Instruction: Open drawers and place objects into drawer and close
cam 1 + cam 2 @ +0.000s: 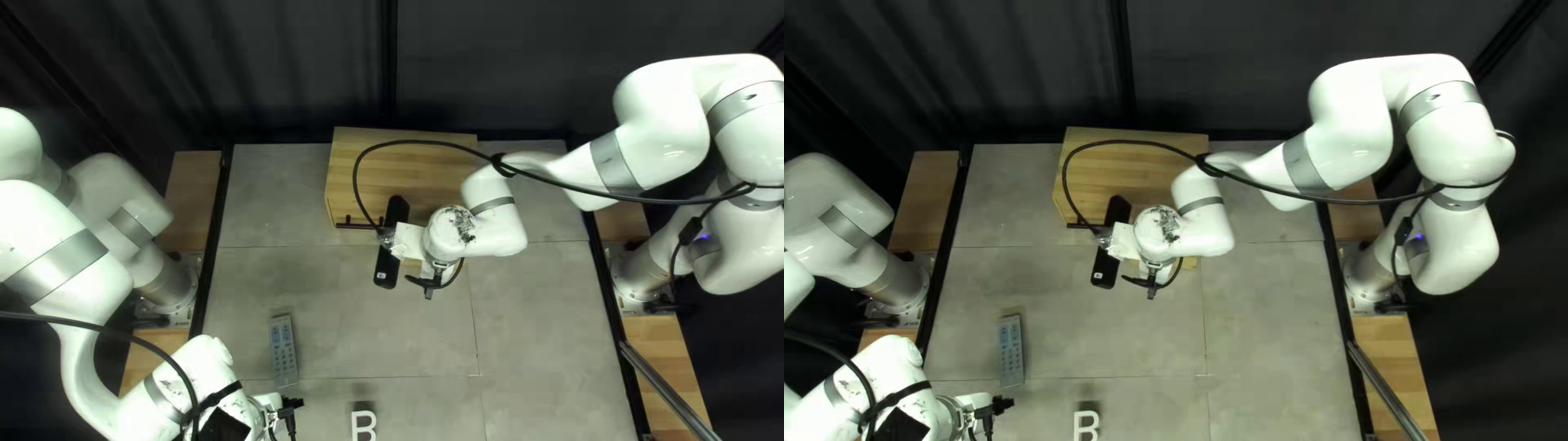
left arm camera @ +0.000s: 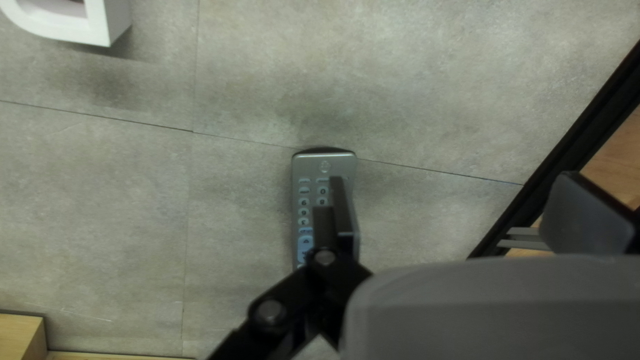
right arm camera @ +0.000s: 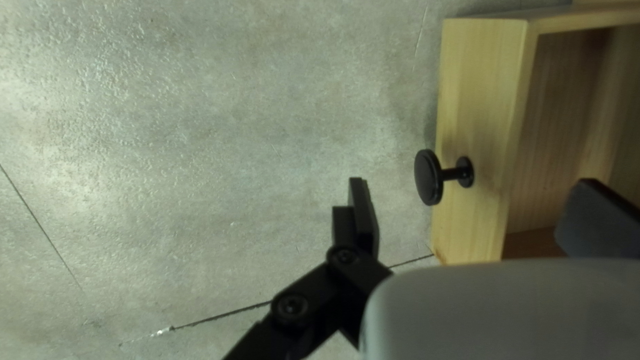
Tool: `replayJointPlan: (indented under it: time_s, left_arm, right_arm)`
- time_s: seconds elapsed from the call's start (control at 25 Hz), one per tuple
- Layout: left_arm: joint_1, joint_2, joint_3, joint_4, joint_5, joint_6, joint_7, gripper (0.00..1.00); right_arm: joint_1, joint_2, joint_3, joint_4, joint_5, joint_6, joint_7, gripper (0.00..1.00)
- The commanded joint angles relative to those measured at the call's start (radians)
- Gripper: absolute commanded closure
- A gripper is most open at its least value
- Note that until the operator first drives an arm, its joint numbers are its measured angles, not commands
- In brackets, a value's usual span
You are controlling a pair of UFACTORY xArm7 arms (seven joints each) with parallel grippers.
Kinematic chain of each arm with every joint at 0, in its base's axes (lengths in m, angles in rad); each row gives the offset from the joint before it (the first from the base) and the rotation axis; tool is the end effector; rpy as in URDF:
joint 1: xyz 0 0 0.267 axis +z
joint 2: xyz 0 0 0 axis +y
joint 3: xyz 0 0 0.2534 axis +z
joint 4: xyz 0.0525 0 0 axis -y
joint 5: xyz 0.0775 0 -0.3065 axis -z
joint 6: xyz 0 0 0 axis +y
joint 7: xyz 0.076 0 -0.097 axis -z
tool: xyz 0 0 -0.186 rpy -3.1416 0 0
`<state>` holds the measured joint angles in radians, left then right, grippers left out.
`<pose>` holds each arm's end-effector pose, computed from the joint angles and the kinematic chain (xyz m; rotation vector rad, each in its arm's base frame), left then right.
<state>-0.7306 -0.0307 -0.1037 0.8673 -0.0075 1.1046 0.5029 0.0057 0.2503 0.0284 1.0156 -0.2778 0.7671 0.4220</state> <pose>0.2336 -0.2593 0.0989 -2.4324 1.9128 0.3175 0.4623 -0.0220 0.0526 2.9471 -0.2779 0.0606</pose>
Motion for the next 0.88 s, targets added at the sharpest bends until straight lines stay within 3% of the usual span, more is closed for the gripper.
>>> replayJointPlan:
  time_s: [0.04, 0.88]
  left_arm:
    - [0.0, 0.0, 0.0, 0.0, 0.0, 0.0, 0.0, 0.0]
    - [0.0, 0.0, 0.0, 0.0, 0.0, 0.0, 0.0, 0.0]
  right_arm:
    - [-0.01, 0.007, -0.002, -0.002, 0.009, -0.01, -0.015, 0.0]
    - [-0.028, 0.021, 0.002, -0.011, 0.04, -0.045, -0.046, 0.0]
